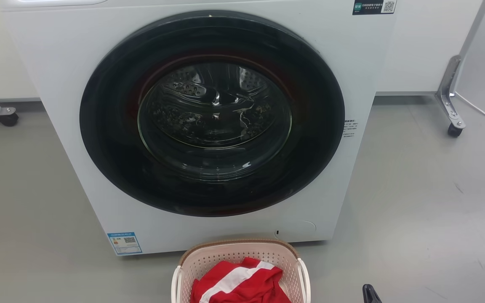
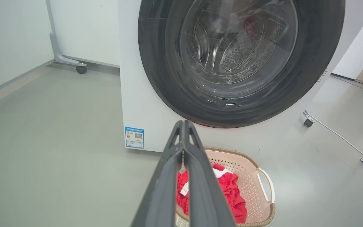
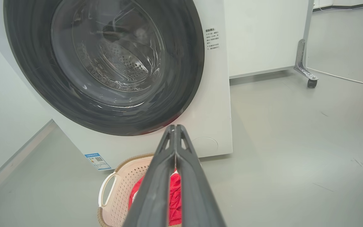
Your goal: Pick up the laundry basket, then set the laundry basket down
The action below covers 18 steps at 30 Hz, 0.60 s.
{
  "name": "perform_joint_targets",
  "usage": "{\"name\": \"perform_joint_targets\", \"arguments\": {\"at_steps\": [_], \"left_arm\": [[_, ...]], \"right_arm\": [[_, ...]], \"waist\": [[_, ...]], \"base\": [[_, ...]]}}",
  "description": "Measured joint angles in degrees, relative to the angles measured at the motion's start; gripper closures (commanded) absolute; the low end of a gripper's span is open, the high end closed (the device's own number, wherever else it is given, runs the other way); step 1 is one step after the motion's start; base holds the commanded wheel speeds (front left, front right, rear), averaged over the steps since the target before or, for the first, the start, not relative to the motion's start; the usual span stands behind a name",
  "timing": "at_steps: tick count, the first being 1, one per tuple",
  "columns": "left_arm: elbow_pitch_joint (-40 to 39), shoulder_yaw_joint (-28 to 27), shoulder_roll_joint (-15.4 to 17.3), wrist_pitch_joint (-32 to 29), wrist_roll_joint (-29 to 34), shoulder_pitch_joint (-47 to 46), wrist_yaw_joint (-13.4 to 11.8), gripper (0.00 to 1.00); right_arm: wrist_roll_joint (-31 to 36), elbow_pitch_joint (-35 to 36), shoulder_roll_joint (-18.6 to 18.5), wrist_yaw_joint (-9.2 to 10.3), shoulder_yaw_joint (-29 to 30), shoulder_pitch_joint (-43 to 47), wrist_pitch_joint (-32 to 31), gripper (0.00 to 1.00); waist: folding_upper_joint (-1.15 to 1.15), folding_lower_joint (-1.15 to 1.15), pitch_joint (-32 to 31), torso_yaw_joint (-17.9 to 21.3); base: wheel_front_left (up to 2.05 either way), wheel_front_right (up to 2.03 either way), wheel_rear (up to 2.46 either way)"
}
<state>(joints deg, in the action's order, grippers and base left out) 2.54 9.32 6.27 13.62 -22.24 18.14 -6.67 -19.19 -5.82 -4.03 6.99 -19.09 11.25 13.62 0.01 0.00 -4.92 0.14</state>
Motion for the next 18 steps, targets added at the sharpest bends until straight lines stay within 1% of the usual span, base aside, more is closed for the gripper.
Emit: {"name": "perform_joint_targets", "arguments": {"at_steps": [14, 18], "left_arm": [[1.81, -2.22, -0.51, -3.32, -10.7, -2.35, 1.75, 1.0], [2.54, -3.15, -0.64, -4.47, -14.36, -3.6, 2.68, 1.0]], "right_arm": [[-11.14, -1.33, 0.19, -2.05, 4.03, -1.74, -3.07, 1.0], [-15.0, -1.88, 0.29, -2.81, 5.52, -2.79, -4.34, 1.0]], "waist": [[0.0, 0.0, 0.86, -0.02], [0.0, 0.0, 1.12, -0.03]], "base": [[0.0, 0.0, 0.0], [0.0, 0.0, 0.0]]}}
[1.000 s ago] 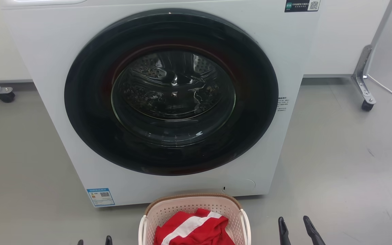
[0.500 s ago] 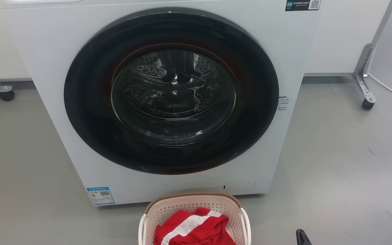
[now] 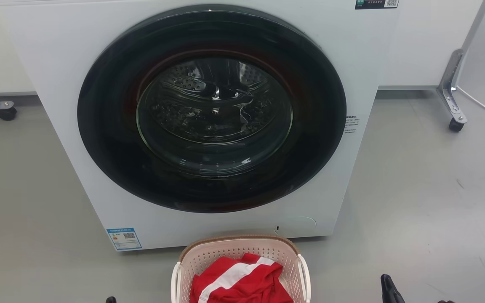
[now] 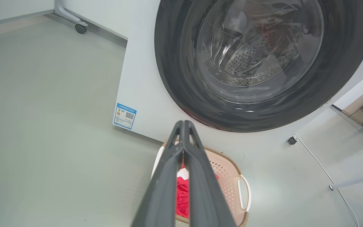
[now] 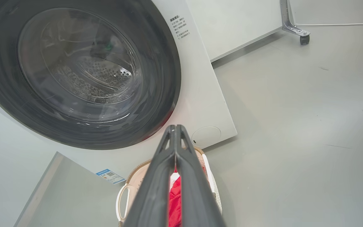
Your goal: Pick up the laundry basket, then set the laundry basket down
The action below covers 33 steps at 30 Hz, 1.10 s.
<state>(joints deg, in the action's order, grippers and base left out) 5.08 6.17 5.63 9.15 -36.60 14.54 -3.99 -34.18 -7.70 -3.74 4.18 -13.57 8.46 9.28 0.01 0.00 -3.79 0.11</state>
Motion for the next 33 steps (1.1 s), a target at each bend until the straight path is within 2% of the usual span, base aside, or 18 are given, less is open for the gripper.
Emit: {"name": "perform_joint_targets", "arguments": {"at_steps": [33], "left_arm": [[4.95, -4.88, -1.29, -6.9, -23.84, -7.81, 4.55, 1.0]], "right_arm": [[-24.74, -4.05, 0.64, -4.65, 9.13, -5.47, -6.9, 1.0]], "waist": [[-0.01, 0.0, 1.68, -0.04]], "base": [[0.0, 0.0, 0.0]]}}
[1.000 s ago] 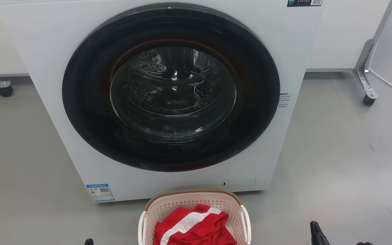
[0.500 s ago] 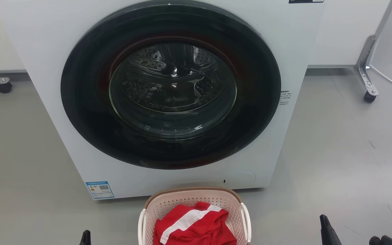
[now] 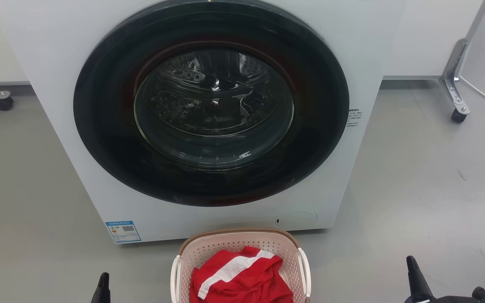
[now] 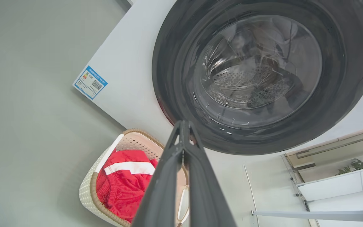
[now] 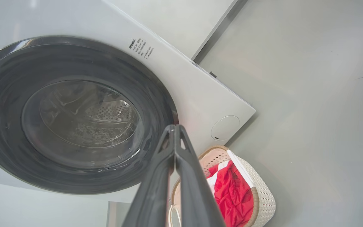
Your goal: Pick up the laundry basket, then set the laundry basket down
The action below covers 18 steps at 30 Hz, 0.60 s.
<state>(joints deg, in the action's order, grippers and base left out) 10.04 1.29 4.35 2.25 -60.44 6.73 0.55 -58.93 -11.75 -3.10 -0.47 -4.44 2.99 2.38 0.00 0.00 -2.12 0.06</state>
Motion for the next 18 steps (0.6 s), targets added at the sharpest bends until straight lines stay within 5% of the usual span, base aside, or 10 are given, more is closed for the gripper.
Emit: {"name": "perform_joint_targets", "arguments": {"at_steps": [18], "left_arm": [[2.75, -2.7, -0.77, -3.71, -12.65, -4.56, 2.55, 1.0]], "right_arm": [[-13.73, -2.19, 0.26, -2.6, 5.03, -3.37, -3.72, 1.0]], "waist": [[0.0, 0.0, 0.94, -0.03]], "base": [[0.0, 0.0, 0.0]]}}
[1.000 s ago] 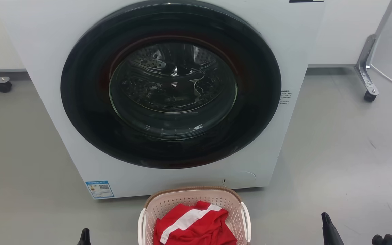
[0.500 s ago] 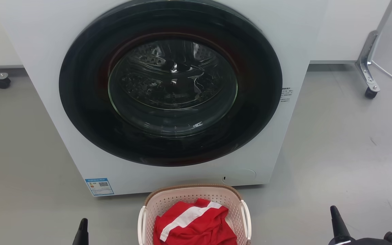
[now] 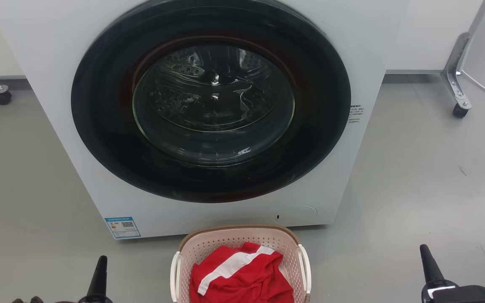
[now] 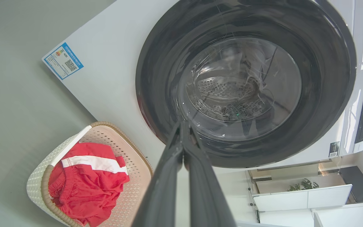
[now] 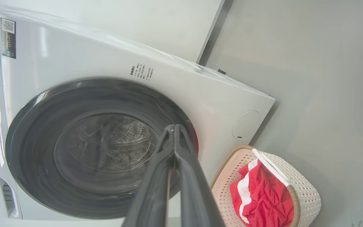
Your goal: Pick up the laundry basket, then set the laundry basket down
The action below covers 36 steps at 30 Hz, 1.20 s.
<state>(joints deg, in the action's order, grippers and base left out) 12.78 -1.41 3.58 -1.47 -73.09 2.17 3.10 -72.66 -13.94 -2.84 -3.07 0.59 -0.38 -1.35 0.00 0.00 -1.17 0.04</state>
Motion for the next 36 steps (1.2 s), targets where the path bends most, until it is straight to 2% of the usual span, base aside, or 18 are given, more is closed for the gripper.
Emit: {"name": "perform_joint_targets", "arguments": {"at_steps": [24, 36], "left_arm": [[3.8, -3.66, -0.98, -4.79, -17.42, -6.19, 3.54, 1.0], [3.96, -3.78, -1.09, -5.0, -18.62, -6.67, 3.94, 1.0]], "right_arm": [[-18.27, -2.94, 0.26, -3.54, 6.72, -4.32, -4.78, 1.0], [-18.76, -3.09, 0.31, -3.58, 6.98, -4.84, -5.15, 1.0]], "waist": [[0.0, 0.0, 1.26, -0.03], [0.0, 0.0, 1.29, -0.03]], "base": [[0.0, 0.0, 0.0], [0.0, 0.0, 0.0]]}}
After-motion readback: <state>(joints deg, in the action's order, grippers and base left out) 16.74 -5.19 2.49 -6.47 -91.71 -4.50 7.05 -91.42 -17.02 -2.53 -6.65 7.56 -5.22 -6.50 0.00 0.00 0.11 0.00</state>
